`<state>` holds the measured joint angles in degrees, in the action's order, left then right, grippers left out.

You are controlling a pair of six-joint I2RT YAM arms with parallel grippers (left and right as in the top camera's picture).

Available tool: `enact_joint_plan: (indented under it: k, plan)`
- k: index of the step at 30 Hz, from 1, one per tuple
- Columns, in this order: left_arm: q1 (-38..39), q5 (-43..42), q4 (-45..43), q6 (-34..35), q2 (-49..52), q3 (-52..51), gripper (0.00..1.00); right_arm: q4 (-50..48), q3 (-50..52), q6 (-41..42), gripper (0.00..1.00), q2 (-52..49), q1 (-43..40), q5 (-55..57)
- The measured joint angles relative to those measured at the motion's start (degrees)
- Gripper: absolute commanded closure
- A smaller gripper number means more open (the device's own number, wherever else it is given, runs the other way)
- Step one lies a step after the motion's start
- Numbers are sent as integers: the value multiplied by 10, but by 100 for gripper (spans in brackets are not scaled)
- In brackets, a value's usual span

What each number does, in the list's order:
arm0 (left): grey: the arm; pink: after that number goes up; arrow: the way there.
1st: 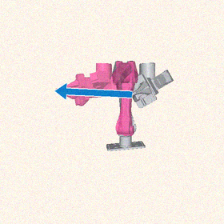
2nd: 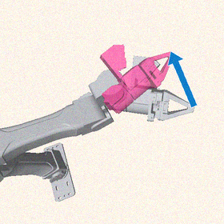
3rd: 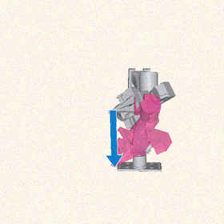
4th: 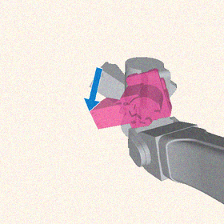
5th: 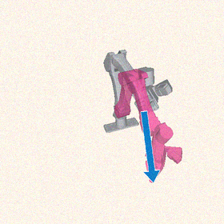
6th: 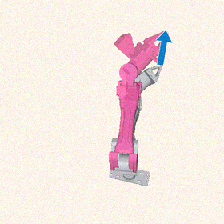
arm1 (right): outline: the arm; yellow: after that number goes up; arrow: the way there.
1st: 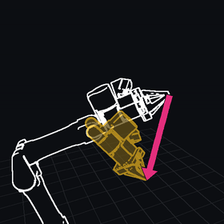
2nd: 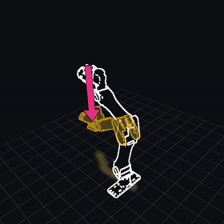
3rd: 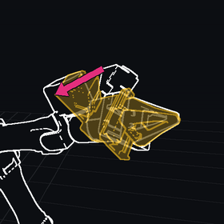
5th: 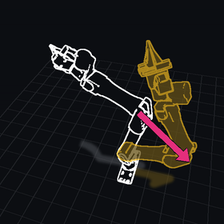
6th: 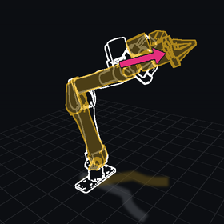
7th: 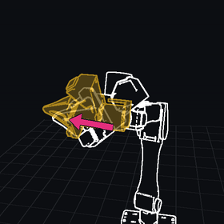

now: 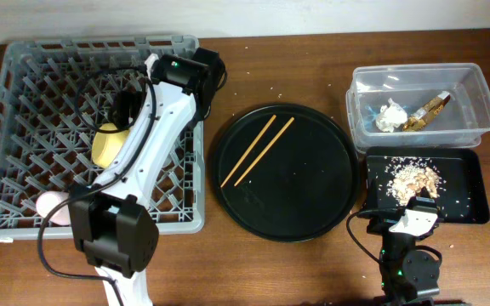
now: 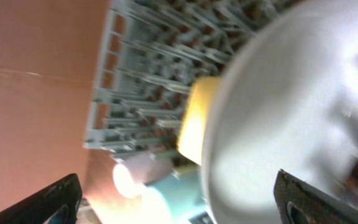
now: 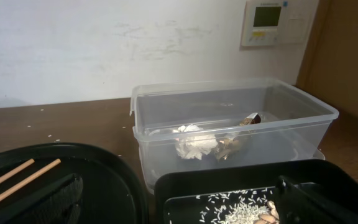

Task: Sort waste into correct bins and load items into the dishwasher rack
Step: 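Grasp the white plate with the left gripper and stand it in the rack, then grasp one wooden chopstick with the left gripper and drop it in the rack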

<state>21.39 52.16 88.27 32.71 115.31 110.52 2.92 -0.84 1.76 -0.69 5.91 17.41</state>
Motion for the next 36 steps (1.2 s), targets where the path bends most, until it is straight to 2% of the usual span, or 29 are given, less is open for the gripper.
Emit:
enact_joint_plan:
  k: [1, 2, 4, 6, 7, 10, 13, 15, 17, 19, 20, 21, 25, 29, 31, 34, 36]
  plan:
    - [3, -63, 3, -8, -3, 19, 11, 0, 0, 0, 1, 0, 0, 0]
    - [3, -115, -4, -24, -10, 31, 19, 0, 0, 0, 2, 0, 0, 0]
    - [6, -284, -52, -75, -45, 47, 30, 0, 0, 0, 2, 0, 0, 0]
    - [27, -387, -109, -132, -63, 55, 42, 0, 0, 0, 2, 0, 0, 0]
    - [41, -411, -154, -158, -63, 50, 46, 0, 0, 0, 2, 0, 0, 0]
    - [104, -464, -277, -267, -26, 7, 49, 0, 0, 0, 2, 0, 0, 0]
    - [114, -475, -340, -338, 63, -5, 53, 0, 0, 0, 2, 0, 0, 0]
    - [112, -477, -358, -352, 115, -9, 53, 0, 0, 0, 2, 0, 0, 0]
    - [108, -477, -371, -362, 160, -10, 61, 0, 0, 0, 2, 0, 0, 0]
    - [105, -477, -372, -366, 195, -10, 72, 0, 0, 0, 2, 0, 0, 0]
    - [104, -478, -374, -367, 198, -10, 83, 0, 0, 0, 2, 0, 0, 0]
    - [104, -482, -373, -367, 200, -9, 100, 0, 0, 0, 2, 0, 0, -1]
    - [105, -485, -329, -353, 202, 0, 100, 0, 0, 0, 2, 0, 0, -2]
    - [97, -513, -204, -295, 200, 76, 100, 0, 0, 0, 2, 0, 0, -2]
    - [78, -536, -145, -270, 147, 133, 100, 0, 0, 0, 2, 0, 0, -2]
    - [36, -457, -42, -173, 56, 158, 100, 0, 0, 0, 2, 0, 0, -2]
    - [-13, -405, -42, -120, 43, 156, 100, 0, 0, 0, 2, 0, 0, -2]
